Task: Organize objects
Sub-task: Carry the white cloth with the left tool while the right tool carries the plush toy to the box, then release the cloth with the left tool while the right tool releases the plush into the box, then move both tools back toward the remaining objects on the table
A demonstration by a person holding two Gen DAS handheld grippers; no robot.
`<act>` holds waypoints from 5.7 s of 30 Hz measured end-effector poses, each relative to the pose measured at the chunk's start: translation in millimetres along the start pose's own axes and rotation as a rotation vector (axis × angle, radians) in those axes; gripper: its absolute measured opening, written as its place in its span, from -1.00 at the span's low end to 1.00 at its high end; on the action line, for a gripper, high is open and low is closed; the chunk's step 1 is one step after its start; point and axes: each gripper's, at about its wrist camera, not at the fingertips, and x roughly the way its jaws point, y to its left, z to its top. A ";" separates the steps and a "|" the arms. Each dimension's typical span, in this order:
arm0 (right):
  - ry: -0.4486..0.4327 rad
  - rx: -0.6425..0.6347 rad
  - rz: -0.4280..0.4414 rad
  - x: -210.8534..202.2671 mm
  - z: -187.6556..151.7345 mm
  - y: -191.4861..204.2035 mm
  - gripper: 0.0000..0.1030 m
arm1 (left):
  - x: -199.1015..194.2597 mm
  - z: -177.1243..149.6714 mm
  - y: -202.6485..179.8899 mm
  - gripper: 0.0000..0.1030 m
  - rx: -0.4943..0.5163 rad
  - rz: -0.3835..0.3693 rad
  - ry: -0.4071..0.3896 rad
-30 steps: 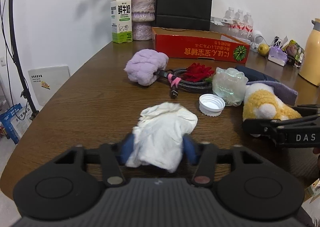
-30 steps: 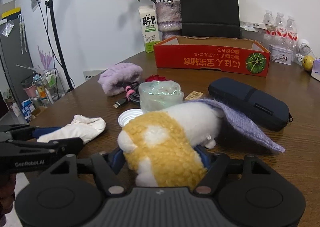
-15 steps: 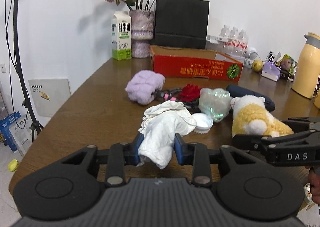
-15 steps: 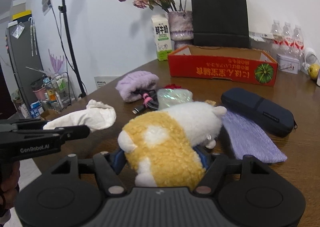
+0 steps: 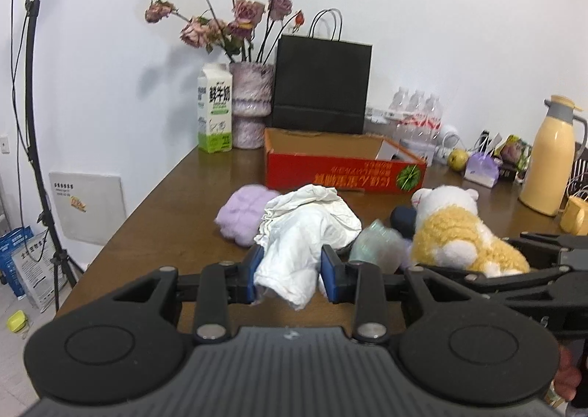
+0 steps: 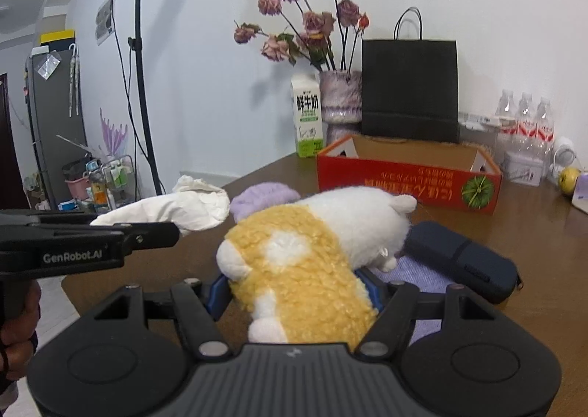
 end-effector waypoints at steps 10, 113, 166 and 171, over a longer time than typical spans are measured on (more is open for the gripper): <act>-0.051 -0.018 -0.031 -5.8 25.1 -14.1 0.30 | 9.4 31.4 -23.5 -0.35 -0.013 -0.025 -0.053; 0.152 0.064 -0.224 324.0 151.2 -237.9 1.00 | 417.9 186.5 -69.8 1.00 -0.026 0.269 0.156; -0.141 -0.006 -0.191 69.0 123.3 -133.6 1.00 | 150.5 148.6 -54.5 1.00 -0.041 0.066 0.003; -0.127 -0.005 -0.187 46.5 106.6 -116.1 1.00 | 123.9 132.9 -46.5 1.00 -0.037 0.062 -0.010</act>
